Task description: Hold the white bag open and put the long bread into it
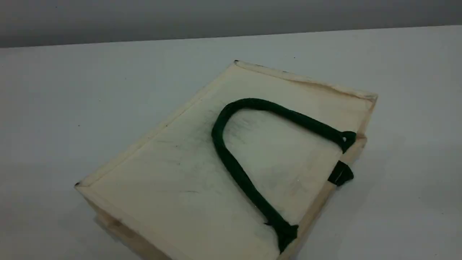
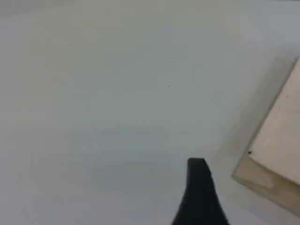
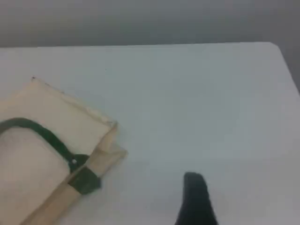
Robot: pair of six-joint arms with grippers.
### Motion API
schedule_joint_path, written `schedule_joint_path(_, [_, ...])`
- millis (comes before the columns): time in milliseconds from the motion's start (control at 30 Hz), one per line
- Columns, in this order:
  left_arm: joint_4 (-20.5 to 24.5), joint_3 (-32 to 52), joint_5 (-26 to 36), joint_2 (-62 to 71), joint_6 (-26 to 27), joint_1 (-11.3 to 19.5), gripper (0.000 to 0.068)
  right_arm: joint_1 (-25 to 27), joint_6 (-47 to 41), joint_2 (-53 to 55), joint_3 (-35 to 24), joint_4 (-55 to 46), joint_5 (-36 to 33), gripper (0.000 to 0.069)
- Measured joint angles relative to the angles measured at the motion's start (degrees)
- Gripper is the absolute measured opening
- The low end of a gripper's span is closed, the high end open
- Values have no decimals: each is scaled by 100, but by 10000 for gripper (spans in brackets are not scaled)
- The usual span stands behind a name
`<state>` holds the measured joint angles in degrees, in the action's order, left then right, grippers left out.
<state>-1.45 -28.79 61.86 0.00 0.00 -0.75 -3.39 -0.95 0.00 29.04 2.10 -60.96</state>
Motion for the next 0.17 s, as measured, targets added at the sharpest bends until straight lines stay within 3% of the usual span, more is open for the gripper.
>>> schedule_joint_path(167, [0, 0, -6, 0, 0, 0, 452, 0, 0, 0, 0, 0, 0, 449])
